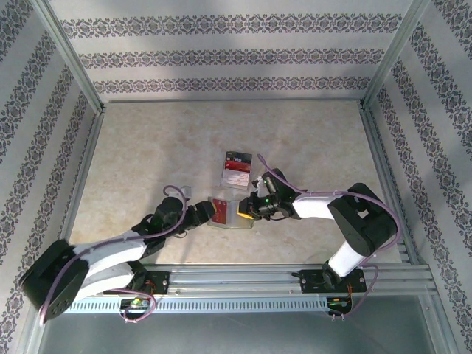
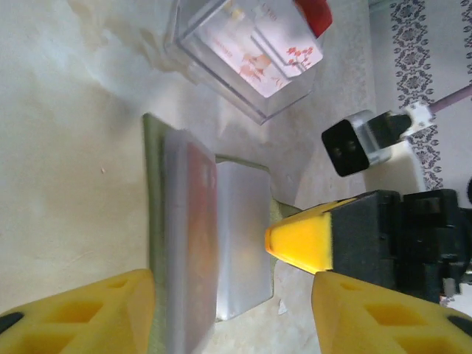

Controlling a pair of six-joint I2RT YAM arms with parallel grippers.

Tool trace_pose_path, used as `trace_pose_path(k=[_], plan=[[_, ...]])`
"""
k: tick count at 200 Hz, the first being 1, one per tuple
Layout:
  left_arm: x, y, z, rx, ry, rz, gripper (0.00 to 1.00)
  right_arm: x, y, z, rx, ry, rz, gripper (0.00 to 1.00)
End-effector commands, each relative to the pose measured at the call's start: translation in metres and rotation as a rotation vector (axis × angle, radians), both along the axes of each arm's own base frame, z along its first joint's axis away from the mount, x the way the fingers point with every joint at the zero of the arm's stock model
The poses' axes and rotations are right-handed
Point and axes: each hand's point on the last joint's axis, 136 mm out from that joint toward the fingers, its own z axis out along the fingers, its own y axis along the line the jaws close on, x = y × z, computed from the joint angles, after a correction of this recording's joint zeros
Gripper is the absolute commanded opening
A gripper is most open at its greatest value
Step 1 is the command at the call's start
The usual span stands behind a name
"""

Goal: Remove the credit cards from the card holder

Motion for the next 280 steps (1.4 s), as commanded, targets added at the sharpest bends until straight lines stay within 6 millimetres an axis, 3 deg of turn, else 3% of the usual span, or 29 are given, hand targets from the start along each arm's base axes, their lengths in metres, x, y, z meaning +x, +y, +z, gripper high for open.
trace_pose_path(k=[1, 25, 42, 76, 132, 186, 232, 280], plan=[[-0.007, 0.031, -0.012, 0.135, 0.049, 0.041, 0.59, -0.002, -0.002, -0.007, -0.038, -0.008, 0.018, 0.17], [-0.006, 0.036, 0.005, 0.122, 0.033, 0.015, 0.49, 0.0, -0.001, -0.001, -0.035, -0.026, 0.023, 0.18], [-0.003, 0.026, 0.014, 0.074, 0.018, -0.025, 0.39, 0.001, -0.002, 0.002, -0.044, -0.035, 0.026, 0.19], [0.005, 0.004, 0.014, -0.014, 0.035, -0.087, 0.18, 0.005, 0.006, 0.024, -0.005, -0.075, 0.037, 0.23], [0.019, 0.003, -0.002, -0.004, 0.074, -0.093, 0.09, 0.007, 0.023, 0.055, -0.004, -0.139, 0.065, 0.31], [0.027, -0.001, -0.009, -0.022, 0.086, -0.123, 0.06, 0.003, 0.048, 0.041, -0.018, -0.105, 0.075, 0.32], [0.034, -0.001, -0.024, 0.006, 0.119, -0.118, 0.03, 0.003, 0.043, 0.019, -0.072, -0.067, 0.041, 0.32], [0.036, -0.002, -0.036, 0.031, 0.143, -0.128, 0.02, 0.001, 0.044, 0.01, -0.077, -0.052, 0.048, 0.32]])
